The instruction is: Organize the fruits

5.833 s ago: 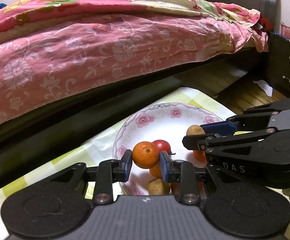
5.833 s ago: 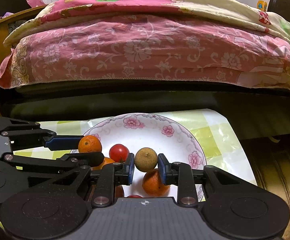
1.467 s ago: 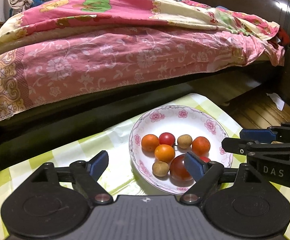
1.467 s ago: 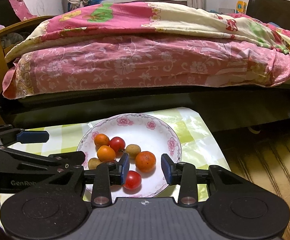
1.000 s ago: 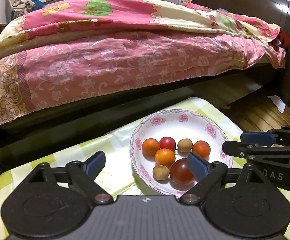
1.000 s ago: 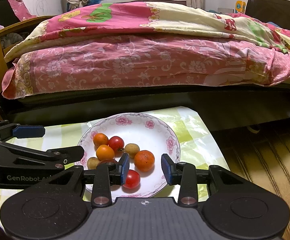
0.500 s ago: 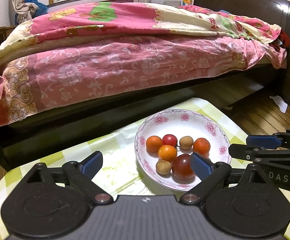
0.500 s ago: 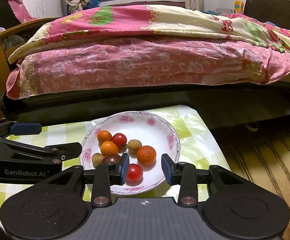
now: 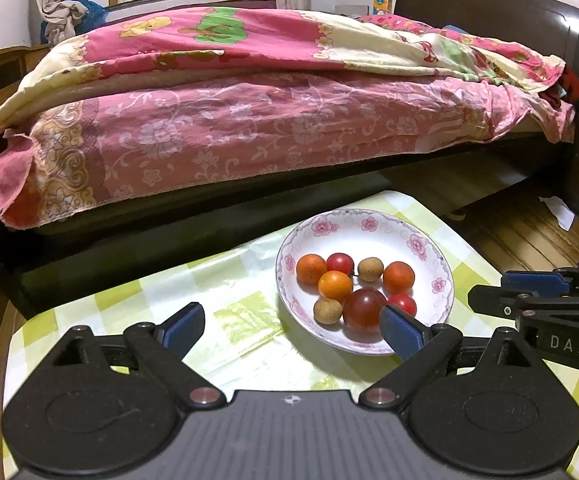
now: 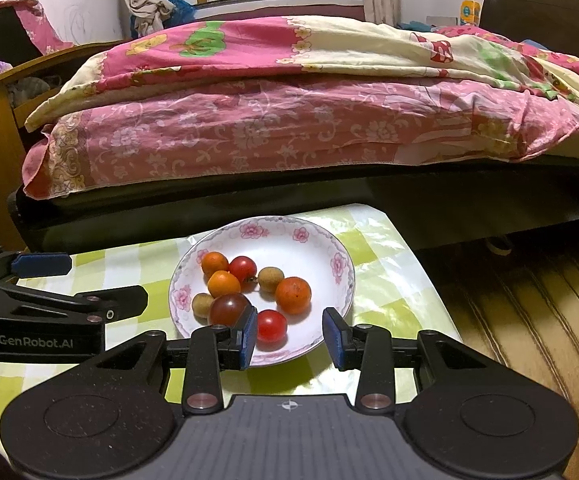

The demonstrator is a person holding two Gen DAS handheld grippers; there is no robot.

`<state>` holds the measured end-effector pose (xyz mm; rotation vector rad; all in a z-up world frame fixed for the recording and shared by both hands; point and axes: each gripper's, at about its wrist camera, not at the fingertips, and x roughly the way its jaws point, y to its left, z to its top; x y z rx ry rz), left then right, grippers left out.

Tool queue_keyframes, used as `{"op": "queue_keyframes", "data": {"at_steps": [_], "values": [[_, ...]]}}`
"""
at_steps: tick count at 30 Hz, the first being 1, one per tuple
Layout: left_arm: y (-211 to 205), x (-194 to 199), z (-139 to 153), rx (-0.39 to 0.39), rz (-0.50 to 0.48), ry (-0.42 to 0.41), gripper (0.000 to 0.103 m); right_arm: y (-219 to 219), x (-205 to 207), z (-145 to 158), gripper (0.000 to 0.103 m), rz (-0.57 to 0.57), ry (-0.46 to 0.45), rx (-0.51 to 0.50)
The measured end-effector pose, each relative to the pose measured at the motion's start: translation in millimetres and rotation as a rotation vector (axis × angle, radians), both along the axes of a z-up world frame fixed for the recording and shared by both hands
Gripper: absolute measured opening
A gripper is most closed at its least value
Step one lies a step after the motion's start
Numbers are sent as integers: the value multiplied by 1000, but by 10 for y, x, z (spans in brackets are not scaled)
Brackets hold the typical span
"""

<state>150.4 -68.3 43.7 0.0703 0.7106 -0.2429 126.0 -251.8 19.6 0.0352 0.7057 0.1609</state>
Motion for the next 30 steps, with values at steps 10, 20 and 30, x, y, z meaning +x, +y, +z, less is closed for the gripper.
{"op": "queue_keyframes", "data": {"at_steps": [10,20,30], "values": [[47,-220,27,-3,2,-9,101,31,-192,40,34,3,1,11],[70,-445,29,-8,2,-9,101,41,-411,64,34,-4,1,29],[71,-730,50,-8,-7,-11,101,78,-695,40,34,-5,17,38]]}}
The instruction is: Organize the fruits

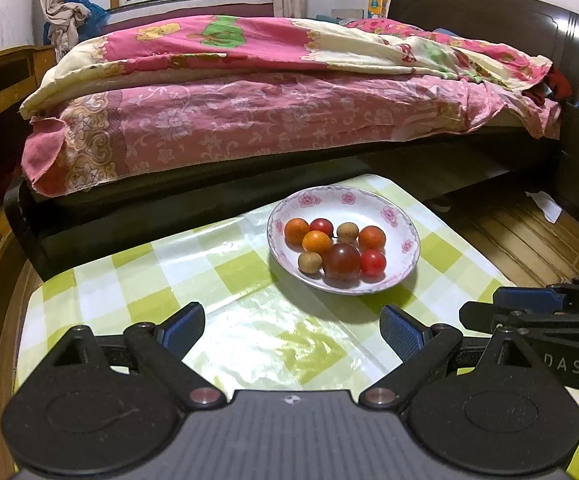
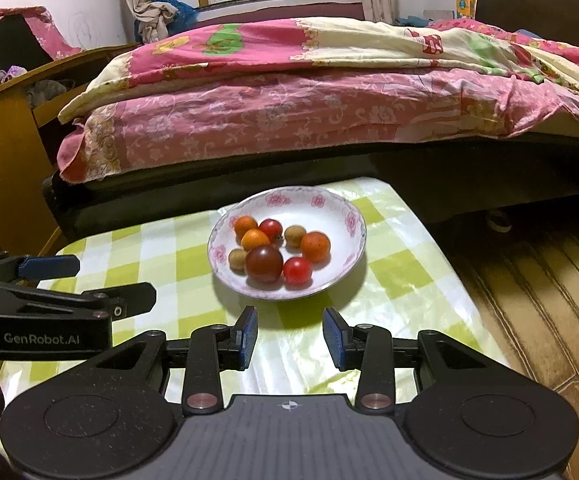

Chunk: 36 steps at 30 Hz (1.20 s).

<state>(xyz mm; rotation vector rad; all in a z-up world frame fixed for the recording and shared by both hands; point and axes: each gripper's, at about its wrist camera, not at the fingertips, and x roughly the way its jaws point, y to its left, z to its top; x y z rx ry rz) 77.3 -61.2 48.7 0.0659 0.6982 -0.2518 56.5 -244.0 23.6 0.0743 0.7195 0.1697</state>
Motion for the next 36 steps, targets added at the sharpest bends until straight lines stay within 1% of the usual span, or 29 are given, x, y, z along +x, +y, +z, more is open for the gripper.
{"op": "queue_keyframes", "data": {"at_steps": [11,13,15,28,36], "values": [[2,-377,-11,13,-14,9,101,68,-365,32,34,8,-2,20],[6,-447,-18,18,-15,8,101,83,-430,37,38,11,-3,23],[12,-503,-22,21,-16,10,101,95,-493,44,38,13,-6,21],[45,-762,0,23,-21,7,101,137,-773,52,38,21,-4,25],[52,-941,-18,42,-24,12,101,150,-936,31,38,21,11,20]]}}
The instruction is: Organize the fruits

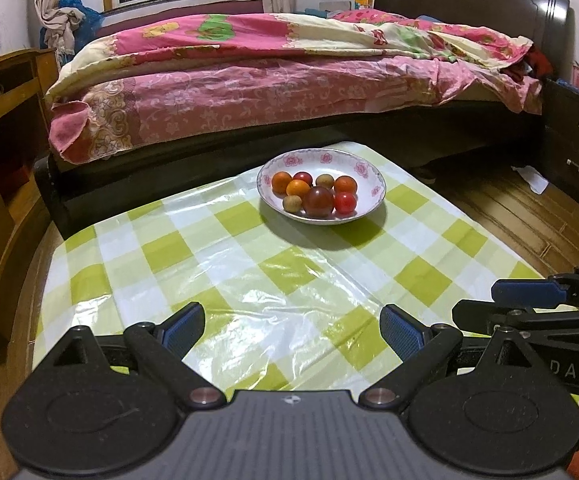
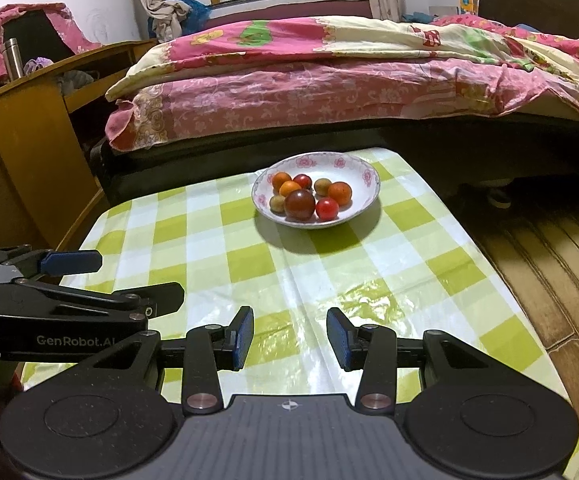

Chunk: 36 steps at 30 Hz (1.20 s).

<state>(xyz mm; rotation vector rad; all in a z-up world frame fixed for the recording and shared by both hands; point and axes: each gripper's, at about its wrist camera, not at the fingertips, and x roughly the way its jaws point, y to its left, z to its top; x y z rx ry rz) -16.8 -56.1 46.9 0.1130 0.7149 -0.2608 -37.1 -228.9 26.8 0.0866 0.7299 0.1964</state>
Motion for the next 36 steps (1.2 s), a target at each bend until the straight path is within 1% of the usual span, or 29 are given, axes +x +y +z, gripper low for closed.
{"op": "queue_keyframes", "data": {"at_steps": [7,13,16,26,36], "values": [[7,-175,-3,23,2,-5,101,29,-154,-18,38,3,7,2],[27,-276,-25,11,0,22,101,32,-285,-34,38,0,16,13],[14,-326,-51,20,-3,29,102,23,-338,-47,38,-4,23,21],[-90,-437,-103,99,-15,35,102,17,-476,-80,39,-16,34,36],[-68,-449,-105,93,-4,33,102,18,-499,-102,39,-18,42,38]]}}
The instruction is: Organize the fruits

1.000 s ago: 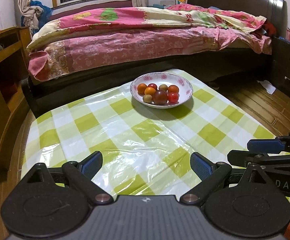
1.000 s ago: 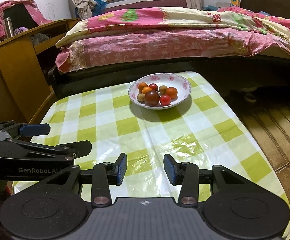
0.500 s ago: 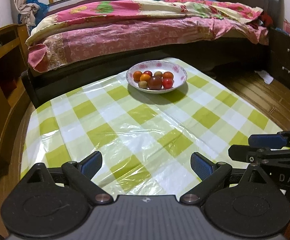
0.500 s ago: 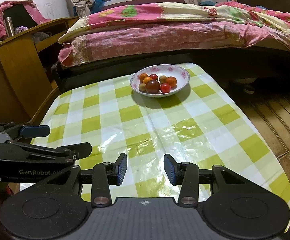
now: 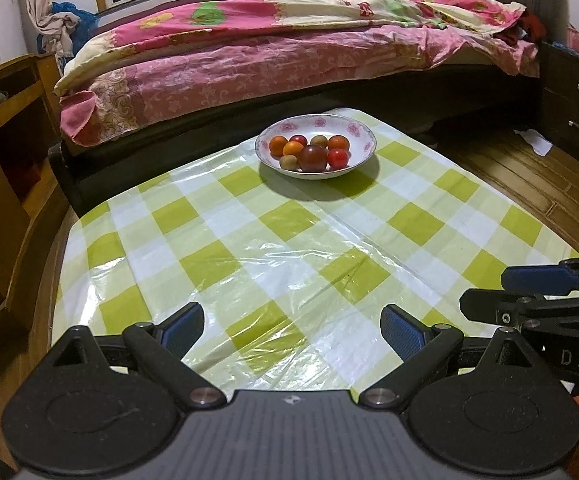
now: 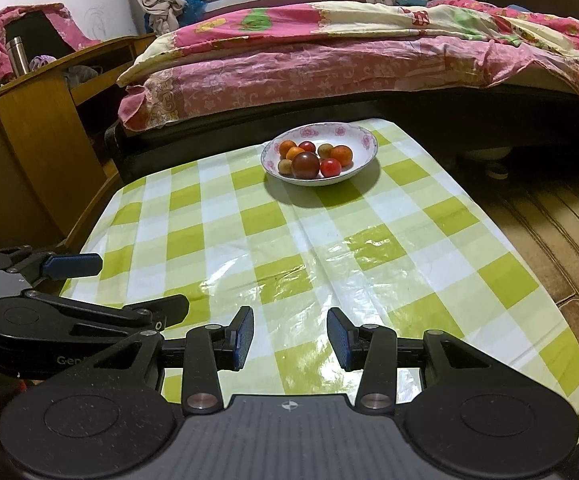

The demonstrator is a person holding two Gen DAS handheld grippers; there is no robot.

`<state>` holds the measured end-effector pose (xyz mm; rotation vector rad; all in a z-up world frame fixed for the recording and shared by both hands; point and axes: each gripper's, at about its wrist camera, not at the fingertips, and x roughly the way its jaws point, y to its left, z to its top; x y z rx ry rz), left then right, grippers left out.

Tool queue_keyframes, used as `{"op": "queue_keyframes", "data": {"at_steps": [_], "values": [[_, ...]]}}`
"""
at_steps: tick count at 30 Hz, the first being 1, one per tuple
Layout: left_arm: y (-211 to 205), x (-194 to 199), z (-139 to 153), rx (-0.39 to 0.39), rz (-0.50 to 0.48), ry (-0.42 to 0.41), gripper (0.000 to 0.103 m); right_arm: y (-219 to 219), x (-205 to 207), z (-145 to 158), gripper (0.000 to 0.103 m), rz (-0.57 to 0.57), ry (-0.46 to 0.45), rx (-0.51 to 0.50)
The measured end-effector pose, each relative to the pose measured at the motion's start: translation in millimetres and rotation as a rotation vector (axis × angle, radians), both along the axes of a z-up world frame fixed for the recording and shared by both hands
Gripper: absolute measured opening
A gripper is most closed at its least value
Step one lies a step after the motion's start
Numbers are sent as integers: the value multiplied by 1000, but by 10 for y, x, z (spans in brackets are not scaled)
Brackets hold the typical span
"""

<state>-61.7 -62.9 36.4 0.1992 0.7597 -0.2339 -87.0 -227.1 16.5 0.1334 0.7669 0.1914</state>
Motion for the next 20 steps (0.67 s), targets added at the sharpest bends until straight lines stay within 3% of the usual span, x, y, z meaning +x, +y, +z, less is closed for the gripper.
{"op": "queue_keyframes", "data": {"at_steps": [20], "values": [[14,14,-9,-8,5,-13,102,4,13,-51,39,-1,19,4]]}}
